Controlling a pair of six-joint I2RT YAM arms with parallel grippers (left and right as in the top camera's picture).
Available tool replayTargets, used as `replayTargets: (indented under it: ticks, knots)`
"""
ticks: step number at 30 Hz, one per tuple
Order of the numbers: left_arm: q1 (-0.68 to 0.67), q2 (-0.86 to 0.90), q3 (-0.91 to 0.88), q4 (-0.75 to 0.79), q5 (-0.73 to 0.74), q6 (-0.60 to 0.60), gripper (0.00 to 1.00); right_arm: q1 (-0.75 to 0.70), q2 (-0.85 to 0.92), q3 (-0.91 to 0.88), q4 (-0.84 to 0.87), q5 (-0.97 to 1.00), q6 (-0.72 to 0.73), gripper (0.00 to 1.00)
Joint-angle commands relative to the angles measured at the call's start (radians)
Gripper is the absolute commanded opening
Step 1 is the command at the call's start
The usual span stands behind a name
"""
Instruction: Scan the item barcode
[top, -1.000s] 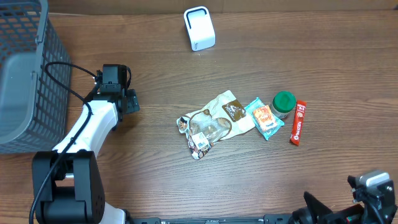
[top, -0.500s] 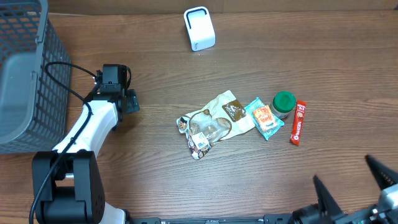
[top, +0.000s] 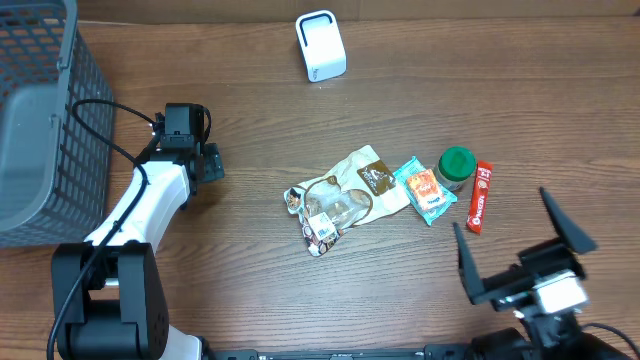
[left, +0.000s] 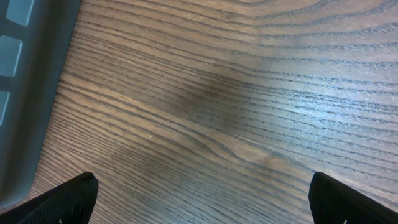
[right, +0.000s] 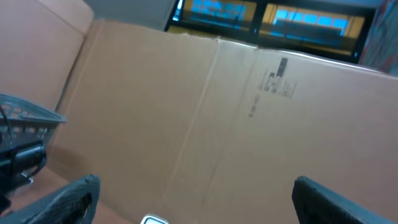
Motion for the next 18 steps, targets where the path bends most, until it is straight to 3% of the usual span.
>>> replayTargets:
  ticks: [1, 6, 13, 18]
  knots:
    - [0.005, 0.008, 0.018, 0.001, -0.013, 0.011, 0.99, -0.005, -0.048, -0.138, 0.116, -0.033, -0.011, 1.00]
    - [0.005, 0.008, 0.018, 0.001, -0.013, 0.010, 0.99, -0.019, -0.094, -0.315, 0.232, -0.034, 0.000, 1.00]
    - [0.005, 0.008, 0.018, 0.001, -0.013, 0.011, 0.99, -0.040, -0.093, -0.462, 0.238, -0.042, 0.000, 1.00]
    - [0.005, 0.008, 0.018, 0.001, -0.013, 0.011, 1.00, -0.042, -0.093, -0.462, 0.112, -0.027, 0.004, 1.00]
